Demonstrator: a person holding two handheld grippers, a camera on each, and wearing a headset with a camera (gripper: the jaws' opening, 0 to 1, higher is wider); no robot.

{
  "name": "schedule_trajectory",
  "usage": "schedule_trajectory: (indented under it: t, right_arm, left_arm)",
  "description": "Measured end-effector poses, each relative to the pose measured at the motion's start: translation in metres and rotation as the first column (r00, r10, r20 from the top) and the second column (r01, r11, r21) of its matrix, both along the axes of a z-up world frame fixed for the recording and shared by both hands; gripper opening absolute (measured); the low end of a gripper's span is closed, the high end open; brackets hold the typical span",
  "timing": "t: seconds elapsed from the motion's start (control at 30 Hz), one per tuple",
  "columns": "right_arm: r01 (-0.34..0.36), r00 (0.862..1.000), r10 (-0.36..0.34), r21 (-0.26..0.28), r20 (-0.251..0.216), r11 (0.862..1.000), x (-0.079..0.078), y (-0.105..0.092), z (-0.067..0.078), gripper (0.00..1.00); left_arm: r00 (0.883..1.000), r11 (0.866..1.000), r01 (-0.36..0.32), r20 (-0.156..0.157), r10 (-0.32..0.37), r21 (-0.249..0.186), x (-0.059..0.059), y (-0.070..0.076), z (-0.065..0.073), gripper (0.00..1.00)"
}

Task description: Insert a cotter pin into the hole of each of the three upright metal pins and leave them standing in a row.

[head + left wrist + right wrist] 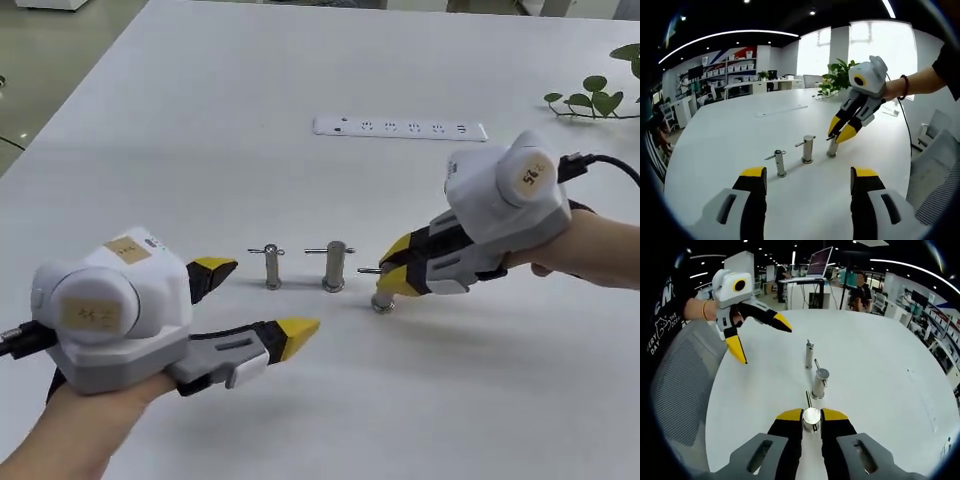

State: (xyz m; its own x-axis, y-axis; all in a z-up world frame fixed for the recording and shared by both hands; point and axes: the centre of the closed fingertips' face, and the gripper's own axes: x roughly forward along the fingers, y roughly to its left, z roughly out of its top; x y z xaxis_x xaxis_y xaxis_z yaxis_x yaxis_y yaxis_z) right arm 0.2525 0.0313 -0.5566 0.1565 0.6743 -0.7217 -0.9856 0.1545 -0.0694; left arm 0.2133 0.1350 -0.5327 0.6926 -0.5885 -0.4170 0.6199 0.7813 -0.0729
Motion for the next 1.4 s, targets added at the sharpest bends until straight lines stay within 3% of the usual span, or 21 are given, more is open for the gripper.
schedule_trajectory:
  t: [0.1,0.27,0.43,0.97,1.17,1.4]
  right_arm:
    - [0.017,1.0,-0.017,-0.001,0.002,1.0,0.006,-0.004,0.001,0.08]
    - [0.033,0.999,-0.033,-0.001,0.008,0.999,0.016,-0.011,0.005,0.08]
    - [0.045,0.999,-0.045,-0.012,0.003,0.999,0.024,-0.017,0.004,0.08]
    - [0.06,0.998,-0.061,-0.021,-0.032,0.998,0.03,-0.019,-0.003,0.08]
    - [0.028,0.999,-0.028,-0.018,-0.037,0.999,0.029,-0.019,-0.004,0.08]
    - [0.027,0.997,-0.027,-0.003,-0.074,1.0,0.029,-0.02,-0.004,0.08]
  left_arm:
    - [1.0,1.0,0.006,0.006,-0.006,0.012,0.0,0.001,0.0,0.71]
    - [1.0,1.0,0.02,0.01,-0.02,-0.009,0.0,-0.001,0.002,0.79]
    - [1.0,1.0,0.02,-0.002,-0.02,-0.009,0.0,-0.001,-0.001,0.82]
    - [1.0,1.0,-0.007,-0.005,0.007,-0.012,0.002,0.006,-0.006,0.84]
    - [1.0,1.0,-0.013,-0.006,0.013,-0.022,0.005,0.007,-0.006,0.85]
    - [1.0,1.0,-0.012,-0.008,0.012,-0.016,0.004,0.007,-0.007,0.85]
